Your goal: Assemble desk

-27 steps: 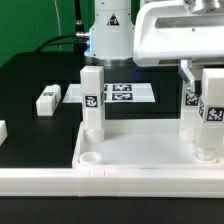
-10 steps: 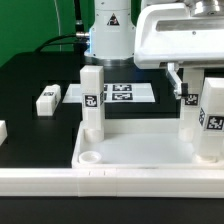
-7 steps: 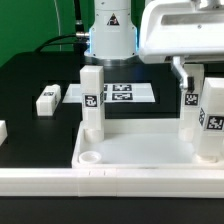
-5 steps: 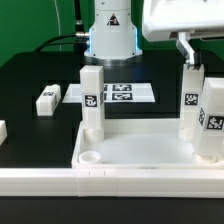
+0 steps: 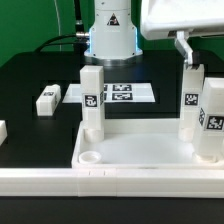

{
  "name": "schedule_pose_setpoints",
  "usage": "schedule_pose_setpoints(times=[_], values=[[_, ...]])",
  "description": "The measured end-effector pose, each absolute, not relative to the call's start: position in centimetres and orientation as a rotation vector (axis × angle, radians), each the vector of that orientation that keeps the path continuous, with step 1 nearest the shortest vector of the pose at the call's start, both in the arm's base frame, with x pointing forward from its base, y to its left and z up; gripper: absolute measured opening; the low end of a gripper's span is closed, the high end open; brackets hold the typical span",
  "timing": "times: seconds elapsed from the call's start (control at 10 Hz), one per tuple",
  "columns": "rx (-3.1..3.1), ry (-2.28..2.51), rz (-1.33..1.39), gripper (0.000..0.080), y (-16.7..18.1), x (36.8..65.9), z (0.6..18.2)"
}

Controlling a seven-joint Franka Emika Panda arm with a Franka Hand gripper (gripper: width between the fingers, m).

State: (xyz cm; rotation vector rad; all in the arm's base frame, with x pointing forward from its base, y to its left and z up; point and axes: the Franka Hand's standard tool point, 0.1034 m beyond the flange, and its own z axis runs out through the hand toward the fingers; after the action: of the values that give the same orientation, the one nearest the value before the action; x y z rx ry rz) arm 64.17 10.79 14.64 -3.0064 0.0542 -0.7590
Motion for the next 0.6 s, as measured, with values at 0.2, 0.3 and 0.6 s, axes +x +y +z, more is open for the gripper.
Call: schedule_pose_setpoints(times=[0.2, 0.3, 0.6], values=[[-3.038, 0.070, -0.549, 0.0649, 10.2, 64.2, 14.2], [-3.051, 0.062, -0.454, 0.0649, 10.1, 64.1, 14.1], [-3.070, 0.067, -0.104, 0.0649, 9.5, 63.4, 13.9]])
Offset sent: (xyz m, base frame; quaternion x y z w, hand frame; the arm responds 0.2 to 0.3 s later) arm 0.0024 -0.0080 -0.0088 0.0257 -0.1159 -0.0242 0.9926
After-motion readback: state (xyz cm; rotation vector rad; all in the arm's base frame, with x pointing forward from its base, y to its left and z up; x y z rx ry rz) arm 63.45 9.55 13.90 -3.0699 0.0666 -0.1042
